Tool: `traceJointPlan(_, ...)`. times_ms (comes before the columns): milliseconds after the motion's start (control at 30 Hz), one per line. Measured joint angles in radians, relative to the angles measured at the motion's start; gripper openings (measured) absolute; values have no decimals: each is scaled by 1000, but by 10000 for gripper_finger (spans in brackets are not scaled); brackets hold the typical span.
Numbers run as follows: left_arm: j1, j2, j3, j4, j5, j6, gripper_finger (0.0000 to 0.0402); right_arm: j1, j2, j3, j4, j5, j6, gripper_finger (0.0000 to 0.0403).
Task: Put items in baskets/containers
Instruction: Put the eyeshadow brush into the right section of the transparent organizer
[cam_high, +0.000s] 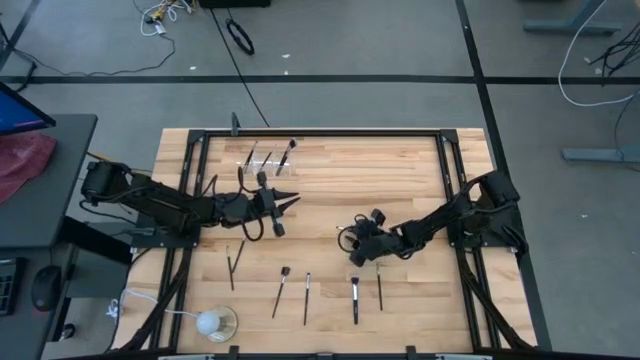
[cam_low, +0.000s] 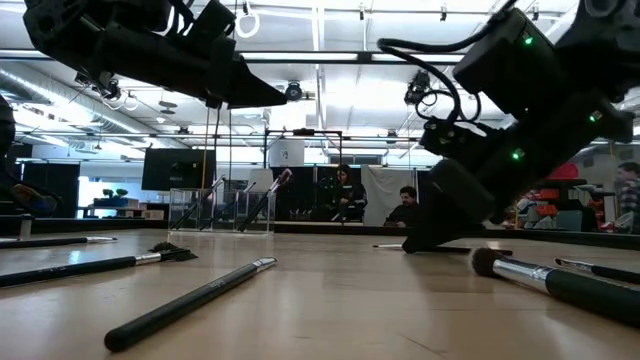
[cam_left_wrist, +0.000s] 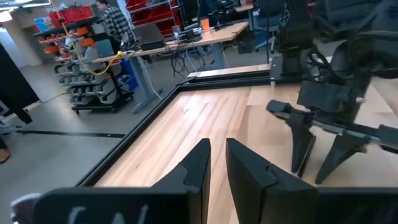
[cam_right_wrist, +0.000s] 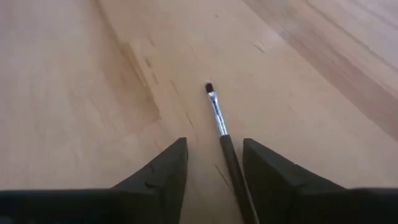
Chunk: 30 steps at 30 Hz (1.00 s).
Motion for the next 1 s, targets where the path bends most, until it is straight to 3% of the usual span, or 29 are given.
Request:
traceJointPlan(167,0,0,0,0,0,-9,55,-20,0,-68,165,-69,-149,139)
traceJointPlan(500,0,0,0,0,1,-10,55,-95,-2,-184,388,-204,-209,97)
traceJointPlan(800,1,0,0,0,1,-11,55,-154,-2,-224,468,-278,-264,13)
traceJointPlan(1000,1,0,0,0,23,-11,55,-163,-2,-224,472,-278,-260,12)
